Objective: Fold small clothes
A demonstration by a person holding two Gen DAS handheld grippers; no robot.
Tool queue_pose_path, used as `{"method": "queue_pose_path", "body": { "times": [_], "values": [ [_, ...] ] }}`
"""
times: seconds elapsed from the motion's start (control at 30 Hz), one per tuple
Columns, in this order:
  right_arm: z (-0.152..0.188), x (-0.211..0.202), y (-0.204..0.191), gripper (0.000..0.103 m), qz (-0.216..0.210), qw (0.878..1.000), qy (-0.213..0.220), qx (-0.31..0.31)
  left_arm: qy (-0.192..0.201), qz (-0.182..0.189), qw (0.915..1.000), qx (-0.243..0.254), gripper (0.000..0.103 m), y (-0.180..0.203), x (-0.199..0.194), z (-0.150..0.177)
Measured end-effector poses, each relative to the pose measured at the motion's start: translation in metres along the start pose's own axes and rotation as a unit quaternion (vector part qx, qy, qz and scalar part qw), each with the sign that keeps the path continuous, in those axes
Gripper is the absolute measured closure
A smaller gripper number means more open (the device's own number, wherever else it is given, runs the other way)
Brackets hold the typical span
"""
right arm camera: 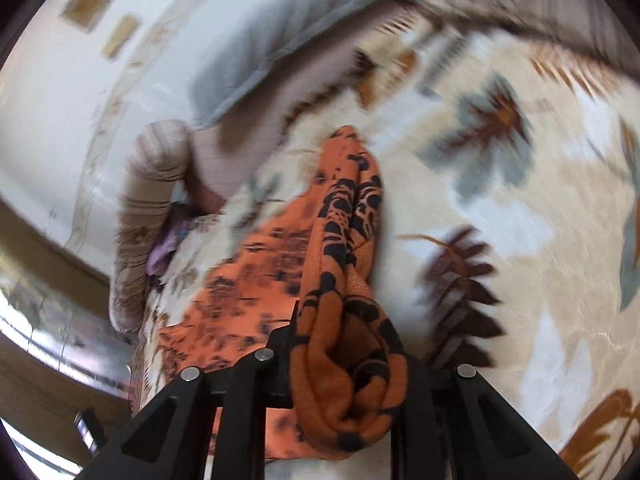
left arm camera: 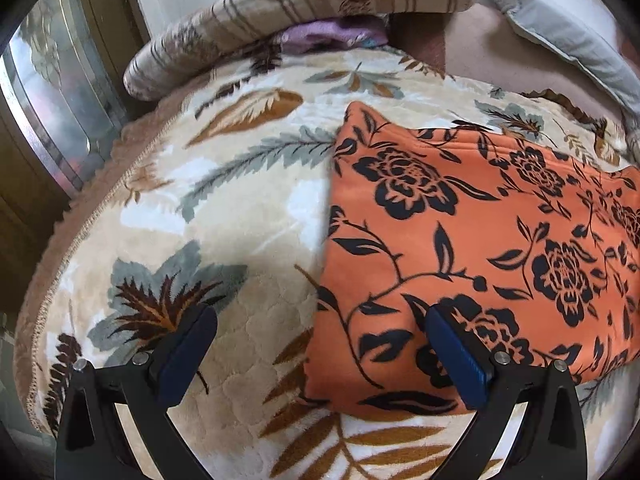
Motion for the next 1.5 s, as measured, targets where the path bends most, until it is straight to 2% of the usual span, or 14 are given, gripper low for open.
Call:
{"method": "queue_pose_path", "body": {
  "times": [0.13, 0.33, 0.57, 0.63, 0.73, 0.8, 0.83, 0.9, 1.03, 1.13, 1.2, 1.27, 1.37, 1.5],
  "values": [
    [0.008, -0.001, -0.074, 0.083, -0.014, 0.998, -0.015, -0.059, -0.01, -0.033, 0.9991, -0.025, 0.0, -0.035, 0.007, -0.009],
    [0.051, 0.026, -0.165, 0.083, -0.051, 0.993, -0.056, -0.095, -0.001, -0.057, 0.9915, -0.117, 0.0, -0.102, 0.006, -0.012],
    [0.16, 0.082, -0.241, 0.083, -0.112, 0.976, -0.145, -0.115, -0.009, -0.051, 0.9882, -0.144, 0.0, -0.126, 0.01, -0.007],
    [0.189, 0.097, -0.249, 0.082, -0.095, 0.972, -0.164, -0.137, -0.008, -0.047, 0.9876, -0.149, 0.0, -0.127, 0.009, -0.007],
    [0.206, 0.109, -0.244, 0.073, -0.087, 0.97, -0.174, -0.145, -0.006, -0.044, 0.9865, -0.158, 0.0, -0.13, 0.008, -0.007],
    [0.202, 0.104, -0.241, 0.063, -0.117, 0.967, -0.185, -0.127, -0.002, -0.039, 0.9867, -0.158, 0.0, -0.13, 0.006, -0.007],
    [0.199, 0.098, -0.242, 0.042, -0.137, 0.964, -0.194, -0.118, 0.001, -0.039, 0.9868, -0.157, 0.0, -0.13, 0.005, -0.008],
    [0.195, 0.083, -0.247, 0.02, -0.182, 0.955, -0.212, -0.101, 0.01, -0.04, 0.987, -0.156, 0.0, -0.129, 0.002, -0.01],
    [0.178, 0.046, -0.235, 0.02, -0.223, 0.95, -0.192, -0.106, 0.038, -0.02, 0.9882, -0.147, 0.0, -0.119, -0.01, -0.016],
    [0.16, 0.034, -0.203, 0.027, -0.171, 0.965, -0.153, -0.124, 0.065, 0.016, 0.9898, -0.126, 0.0, -0.1, -0.024, -0.021],
    [0.154, 0.032, -0.183, 0.042, -0.13, 0.972, -0.135, -0.141, 0.069, 0.078, 0.9882, -0.113, 0.0, -0.08, -0.03, -0.021],
    [0.146, 0.03, -0.164, 0.06, -0.088, 0.977, -0.117, -0.156, 0.053, 0.174, 0.9789, -0.092, 0.0, -0.048, -0.035, -0.016],
    [0.135, 0.026, -0.141, 0.064, -0.051, 0.981, -0.093, -0.16, 0.027, 0.254, 0.9642, -0.073, 0.0, -0.018, -0.04, -0.006],
    [0.133, 0.034, -0.134, 0.064, -0.02, 0.982, -0.08, -0.172, -0.006, 0.236, 0.9705, -0.048, 0.0, -0.009, -0.031, 0.008]
  ]
}}
Point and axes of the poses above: each gripper's, at about its wrist camera, not at the fingertips, and x roughly the way its jaws point, y to its right, z to its underside, the point moved 10 cm from there along x, roughly the way its jaws point, and after that the axes turned 7 degrees about z, right-handed, at the moved point
